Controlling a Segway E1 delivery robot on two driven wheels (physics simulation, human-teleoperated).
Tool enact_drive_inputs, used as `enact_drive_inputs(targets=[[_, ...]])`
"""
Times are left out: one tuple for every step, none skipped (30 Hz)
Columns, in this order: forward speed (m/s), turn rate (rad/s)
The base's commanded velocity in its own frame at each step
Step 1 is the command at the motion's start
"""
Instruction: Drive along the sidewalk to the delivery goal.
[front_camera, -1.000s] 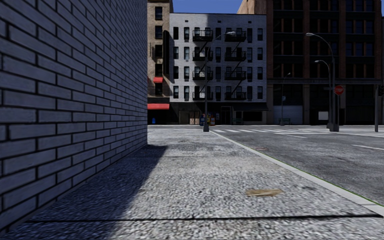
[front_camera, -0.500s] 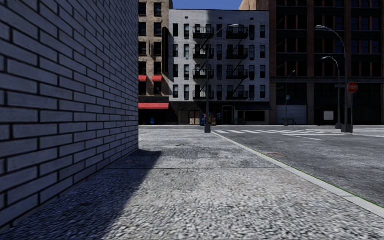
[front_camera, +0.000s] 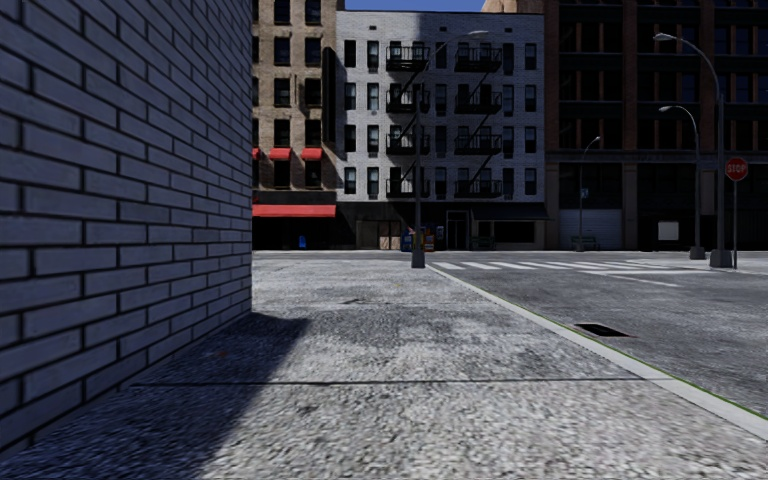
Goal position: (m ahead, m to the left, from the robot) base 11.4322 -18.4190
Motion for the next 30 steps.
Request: enact_drive_inputs(targets=[[2.0, 0.0], [2.0, 0.0], [2.0, 0.0], [2.0, 0.0], [2.0, 0.0], [2.0, 0.0], [2.0, 0.0], [2.0, 0.0], [2.0, 0.0], [2.0, 0.0], [2.0, 0.0], [2.0, 0.0], [2.0, 0.0], [2.0, 0.0], [2.0, 0.0], [2.0, 0.0], [2.0, 0.0], [2.0, 0.0], [2.0, 0.0], [2.0, 0.0], [2.0, 0.0], [2.0, 0.0], [2.0, 0.0], [2.0, 0.0], [2.0, 0.0], [2.0, 0.0], [2.0, 0.0], [2.0, 0.0], [2.0, 0.0], [2.0, 0.0]])
